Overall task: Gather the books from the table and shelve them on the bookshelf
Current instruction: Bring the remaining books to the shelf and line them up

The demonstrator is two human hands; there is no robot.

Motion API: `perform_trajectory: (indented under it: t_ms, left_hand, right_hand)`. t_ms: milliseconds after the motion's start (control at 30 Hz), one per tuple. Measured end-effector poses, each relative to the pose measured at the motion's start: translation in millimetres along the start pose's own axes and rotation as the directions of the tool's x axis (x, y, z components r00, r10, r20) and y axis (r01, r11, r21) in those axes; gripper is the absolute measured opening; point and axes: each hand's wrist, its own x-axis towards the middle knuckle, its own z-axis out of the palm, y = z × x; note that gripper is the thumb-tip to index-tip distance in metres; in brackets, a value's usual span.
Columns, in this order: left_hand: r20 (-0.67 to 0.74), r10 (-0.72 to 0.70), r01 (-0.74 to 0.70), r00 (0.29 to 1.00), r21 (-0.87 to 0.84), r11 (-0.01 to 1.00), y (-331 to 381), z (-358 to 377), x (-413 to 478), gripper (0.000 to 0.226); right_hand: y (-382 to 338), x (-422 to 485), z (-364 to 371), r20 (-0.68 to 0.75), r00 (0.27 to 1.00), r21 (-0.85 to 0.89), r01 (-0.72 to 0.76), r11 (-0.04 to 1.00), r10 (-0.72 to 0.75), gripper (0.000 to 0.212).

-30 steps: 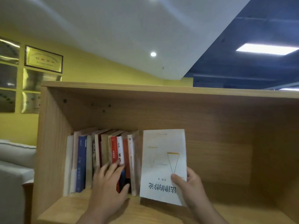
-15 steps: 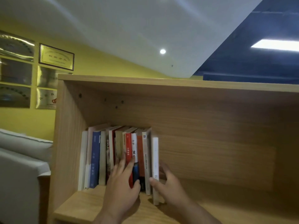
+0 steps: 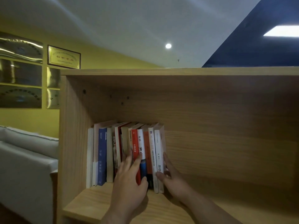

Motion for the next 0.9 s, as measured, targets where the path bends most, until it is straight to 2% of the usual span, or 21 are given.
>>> perform_trajectory:
  t_ms: [100,267,433,533,633,700,800,900]
  left_hand:
    - [0.014,-0.008,0.008,1.0,-0.015,1.0,1.0,-1.8,-1.6,0.089]
    - [0.024,-0.024,0.026,0.999,-0.101,0.994,1.4,-6.6,0.1,0.079]
    - [-0.048,-0.092,0.079,0.995,-0.218,0.973,8.4,-18.5,3.6,0.071]
    - [-0.109,-0.118,0.081,0.987,-0.298,0.951,7.5,-36.9,28.5,0.053]
    - [-0.143,-0.102,0.075,0.984,-0.183,0.98,4.2,-61.8,69.7,0.064]
    - [-0.052,-0.084,0.081,0.995,-0.053,0.995,2.1,-74.6,93.4,0.066]
    - [0.104,-0.077,0.071,0.992,0.054,0.996,-2.2,-84.7,110.3,0.057]
    - [0.069,-0.04,0.031,0.997,0.126,0.992,0.3,-86.5,110.6,0.058]
  right_hand:
    - [10.1,2.7,-2.2,-0.019,0.999,0.061,-0.036,0.997,0.037,0.085]
    - [15.0,2.5,-0.4,0.001,1.0,0.007,0.002,1.0,-0.002,0.105]
    - [13.7,6.1,0.9,-0.015,1.0,0.002,-0.021,1.0,0.021,0.119]
    - [16.4,7.6,1.1,-0.028,1.0,-0.017,-0.009,1.0,0.008,0.123]
    - [19.2,9.9,0.1,-0.018,1.0,-0.021,-0.008,1.0,0.008,0.123]
    - [20.8,10.8,-0.4,-0.027,1.0,-0.021,-0.005,1.0,0.005,0.124]
    - [19.7,9.9,0.2,-0.033,0.999,-0.037,0.006,0.999,-0.007,0.123]
    - [19.3,9.4,-0.1,-0.042,0.999,-0.043,0.008,0.999,-0.009,0.123]
